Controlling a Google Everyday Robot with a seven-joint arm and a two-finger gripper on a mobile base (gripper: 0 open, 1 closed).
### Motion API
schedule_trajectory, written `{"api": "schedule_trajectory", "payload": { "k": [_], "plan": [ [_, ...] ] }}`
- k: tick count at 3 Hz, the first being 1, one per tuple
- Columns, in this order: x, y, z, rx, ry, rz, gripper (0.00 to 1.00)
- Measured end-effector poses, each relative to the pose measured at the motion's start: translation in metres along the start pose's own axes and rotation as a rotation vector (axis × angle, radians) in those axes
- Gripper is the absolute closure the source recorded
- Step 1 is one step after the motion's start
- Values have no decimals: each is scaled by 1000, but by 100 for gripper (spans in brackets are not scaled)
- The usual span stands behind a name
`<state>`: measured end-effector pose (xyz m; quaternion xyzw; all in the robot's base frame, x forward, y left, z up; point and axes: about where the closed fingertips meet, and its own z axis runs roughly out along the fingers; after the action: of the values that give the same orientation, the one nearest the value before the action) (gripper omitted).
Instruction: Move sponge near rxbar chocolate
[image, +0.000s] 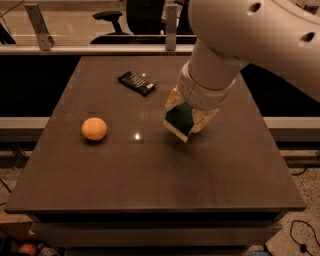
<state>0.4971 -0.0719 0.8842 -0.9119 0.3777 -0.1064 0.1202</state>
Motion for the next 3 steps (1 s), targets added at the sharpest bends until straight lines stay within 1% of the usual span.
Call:
{"api": "schedule_trajectory", "payload": {
  "k": [1,2,3],
  "plan": [
    [20,-5,-10,17,-8,7,100],
    [35,-13,-24,34,-28,-7,100],
    [47,-19,-36,81,-54,-21,100]
  ]
}}
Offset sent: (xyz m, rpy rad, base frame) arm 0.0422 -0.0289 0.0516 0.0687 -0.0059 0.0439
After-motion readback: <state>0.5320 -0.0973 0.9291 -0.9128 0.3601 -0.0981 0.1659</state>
